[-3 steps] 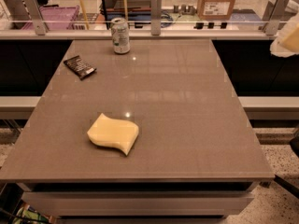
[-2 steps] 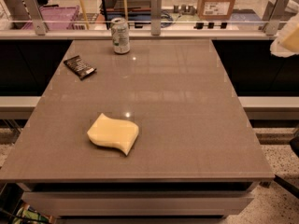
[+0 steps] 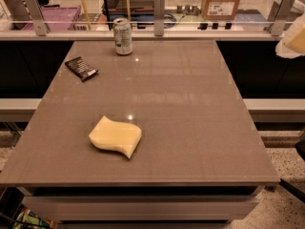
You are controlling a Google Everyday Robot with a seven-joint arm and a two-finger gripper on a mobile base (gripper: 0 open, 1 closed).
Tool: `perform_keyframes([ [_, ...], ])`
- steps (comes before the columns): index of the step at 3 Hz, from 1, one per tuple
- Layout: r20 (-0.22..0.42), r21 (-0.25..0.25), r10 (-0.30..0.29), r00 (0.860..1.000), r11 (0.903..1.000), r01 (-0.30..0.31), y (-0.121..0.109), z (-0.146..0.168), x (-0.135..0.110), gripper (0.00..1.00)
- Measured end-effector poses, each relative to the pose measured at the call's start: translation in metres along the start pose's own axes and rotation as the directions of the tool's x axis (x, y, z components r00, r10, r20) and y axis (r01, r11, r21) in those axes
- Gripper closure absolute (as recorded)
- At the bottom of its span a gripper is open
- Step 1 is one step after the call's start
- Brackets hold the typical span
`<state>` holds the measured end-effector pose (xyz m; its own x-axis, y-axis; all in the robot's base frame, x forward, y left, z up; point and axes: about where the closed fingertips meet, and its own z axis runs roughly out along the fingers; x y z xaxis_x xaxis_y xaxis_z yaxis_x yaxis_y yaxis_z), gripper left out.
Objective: Move sponge near 7up can
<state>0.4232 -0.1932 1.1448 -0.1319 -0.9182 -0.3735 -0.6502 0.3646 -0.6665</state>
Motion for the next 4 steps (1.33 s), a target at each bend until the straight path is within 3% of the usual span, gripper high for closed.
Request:
perform_keyframes([
  [2, 0.000, 0.000, 0.000, 1.000, 1.0000, 0.000, 0.000, 0.000, 0.000, 0.06],
  [3, 0.033, -0.053, 0.046, 0.998, 0.9976, -0.044, 0.014, -0.003, 0.002, 0.00],
  [4, 0.080, -0.214, 0.146, 0.986, 0.9687, -0.126, 0.040, 0.006, 0.011, 0.00],
])
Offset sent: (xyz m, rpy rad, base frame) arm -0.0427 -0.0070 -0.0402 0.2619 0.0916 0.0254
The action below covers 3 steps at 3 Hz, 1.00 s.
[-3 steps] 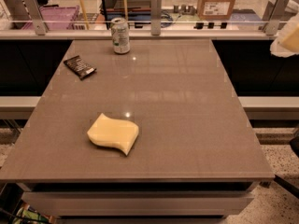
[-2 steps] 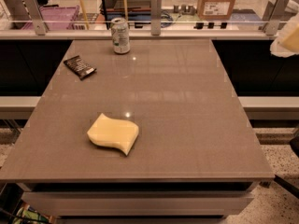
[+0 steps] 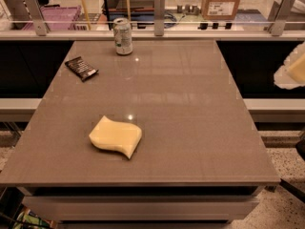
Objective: Move sponge near 7up can
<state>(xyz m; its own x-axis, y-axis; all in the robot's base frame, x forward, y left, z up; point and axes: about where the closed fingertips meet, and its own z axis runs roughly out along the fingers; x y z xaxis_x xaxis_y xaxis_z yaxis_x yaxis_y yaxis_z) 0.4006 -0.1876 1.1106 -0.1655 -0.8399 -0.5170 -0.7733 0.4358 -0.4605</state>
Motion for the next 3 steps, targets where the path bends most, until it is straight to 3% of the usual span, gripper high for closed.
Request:
perform_keyframes([
  [1, 0.040, -0.110, 0.072, 0.997, 0.9917, -0.067, 0.004, 0.018, 0.013, 0.00],
  [2, 0.089, -0.138, 0.133, 0.987, 0.9831, -0.120, 0.013, 0.026, 0.021, 0.00],
  [3, 0.159, -0.112, 0.183, 0.970, 0.9797, -0.166, 0.027, 0.034, 0.025, 0.00],
])
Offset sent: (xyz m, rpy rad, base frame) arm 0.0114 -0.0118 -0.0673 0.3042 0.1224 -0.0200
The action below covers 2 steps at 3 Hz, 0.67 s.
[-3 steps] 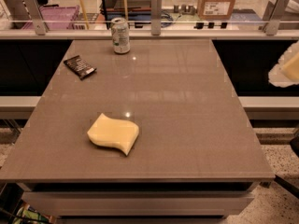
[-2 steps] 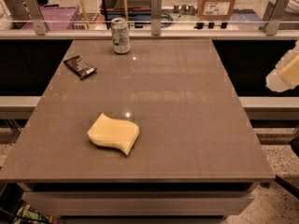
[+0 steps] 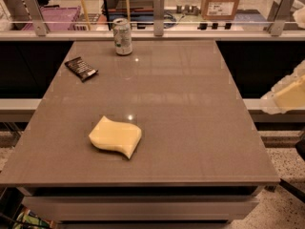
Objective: Move sponge near 7up can
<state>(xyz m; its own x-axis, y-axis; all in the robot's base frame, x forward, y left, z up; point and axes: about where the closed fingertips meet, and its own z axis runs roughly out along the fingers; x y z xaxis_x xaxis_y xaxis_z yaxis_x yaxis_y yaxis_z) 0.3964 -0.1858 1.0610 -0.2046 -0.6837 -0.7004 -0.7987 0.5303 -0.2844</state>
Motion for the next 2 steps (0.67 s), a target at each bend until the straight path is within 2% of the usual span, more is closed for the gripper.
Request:
perform_keyframes([
  [1, 0.059, 0.037, 0.036, 0.998, 0.9986, -0.038, 0.017, 0.010, 0.011, 0.00],
  [2, 0.084, 0.047, 0.060, 0.995, 0.9968, -0.064, 0.028, 0.020, 0.021, 0.00],
])
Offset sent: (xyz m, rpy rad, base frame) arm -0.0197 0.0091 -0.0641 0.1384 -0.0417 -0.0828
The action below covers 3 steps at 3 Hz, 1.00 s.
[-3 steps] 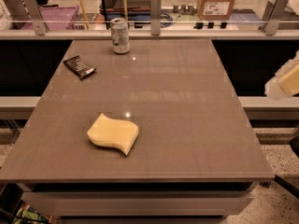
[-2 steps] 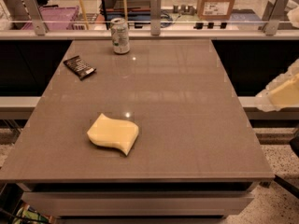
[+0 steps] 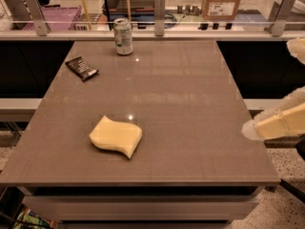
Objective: Move sponge near 7up can
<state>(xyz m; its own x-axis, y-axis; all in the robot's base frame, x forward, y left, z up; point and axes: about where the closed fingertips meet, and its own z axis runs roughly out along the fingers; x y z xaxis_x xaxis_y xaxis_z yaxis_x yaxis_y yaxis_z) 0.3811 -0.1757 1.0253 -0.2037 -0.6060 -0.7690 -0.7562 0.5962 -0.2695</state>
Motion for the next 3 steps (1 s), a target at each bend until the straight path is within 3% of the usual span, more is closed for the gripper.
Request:
perform_keyframes([
  [2, -0.053, -0.019, 0.084, 0.995, 0.9962, -0.085, 0.022, 0.028, 0.051, 0.00],
  [3, -0.053, -0.019, 0.084, 0.995, 0.9962, -0.085, 0.022, 0.028, 0.051, 0.00],
])
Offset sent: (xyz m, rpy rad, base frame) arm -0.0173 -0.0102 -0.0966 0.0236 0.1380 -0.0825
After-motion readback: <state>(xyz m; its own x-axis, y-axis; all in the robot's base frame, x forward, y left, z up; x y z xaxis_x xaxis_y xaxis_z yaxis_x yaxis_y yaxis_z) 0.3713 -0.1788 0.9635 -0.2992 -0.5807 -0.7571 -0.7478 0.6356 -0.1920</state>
